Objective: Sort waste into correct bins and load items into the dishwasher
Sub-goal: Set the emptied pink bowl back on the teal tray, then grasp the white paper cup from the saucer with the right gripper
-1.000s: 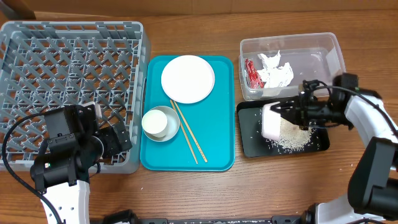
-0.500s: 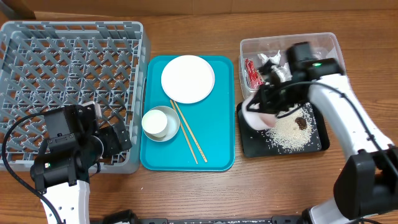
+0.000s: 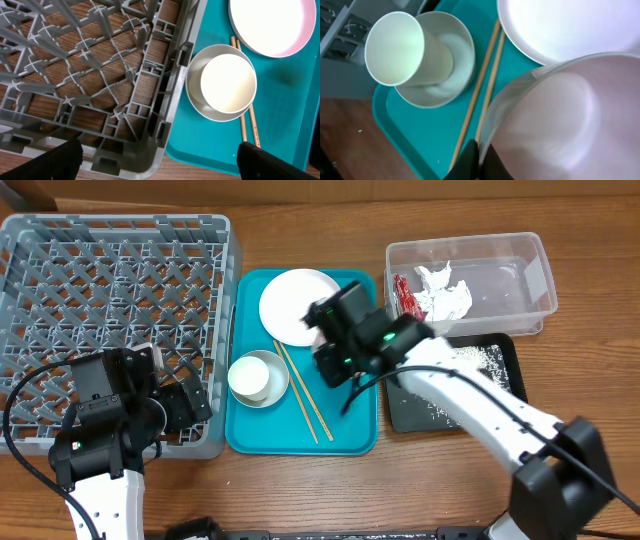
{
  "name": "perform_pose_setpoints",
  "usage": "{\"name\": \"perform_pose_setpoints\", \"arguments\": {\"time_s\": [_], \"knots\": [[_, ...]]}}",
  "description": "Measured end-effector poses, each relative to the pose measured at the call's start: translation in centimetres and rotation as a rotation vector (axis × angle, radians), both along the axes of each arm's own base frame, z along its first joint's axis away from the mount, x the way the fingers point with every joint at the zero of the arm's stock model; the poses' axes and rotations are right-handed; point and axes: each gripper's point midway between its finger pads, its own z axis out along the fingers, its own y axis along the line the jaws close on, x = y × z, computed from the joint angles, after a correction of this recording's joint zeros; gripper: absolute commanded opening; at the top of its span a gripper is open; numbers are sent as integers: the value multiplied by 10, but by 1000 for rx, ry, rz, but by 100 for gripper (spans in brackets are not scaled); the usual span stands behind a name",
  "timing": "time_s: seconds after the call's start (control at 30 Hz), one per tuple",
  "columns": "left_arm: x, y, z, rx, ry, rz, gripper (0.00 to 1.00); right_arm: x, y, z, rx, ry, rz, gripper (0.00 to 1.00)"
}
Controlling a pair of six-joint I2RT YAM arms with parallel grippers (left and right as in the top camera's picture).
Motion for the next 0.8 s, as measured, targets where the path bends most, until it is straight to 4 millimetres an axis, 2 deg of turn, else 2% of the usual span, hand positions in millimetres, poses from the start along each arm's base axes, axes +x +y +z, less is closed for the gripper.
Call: {"name": "perform_pose_setpoints", "arguments": {"time_s": [0.07, 0.1, 0.23, 0.3, 0.37, 0.5, 0.63, 0.8], "knots": [[0, 0, 0, 0, 0, 0, 100, 1, 13, -10, -7, -19, 18, 4], [0, 0, 0, 0, 0, 0, 100, 1, 21, -21, -17, -23, 27, 4], [0, 0, 0, 0, 0, 0, 100, 9, 28, -39, -29, -32, 26, 4], [0, 0, 0, 0, 0, 0, 100, 11, 29, -45, -35, -31, 24, 6], [0, 0, 0, 0, 0, 0, 100, 12, 29, -51, -43, -26, 23, 12], [0, 0, 0, 0, 0, 0, 100, 9, 25, -61, -72, -1, 22, 13], [0, 0, 0, 0, 0, 0, 100, 6, 22, -65, -89, 15, 22, 14], [0, 0, 0, 0, 0, 0, 100, -3, 13, -68, -129, 58, 22, 24]]}}
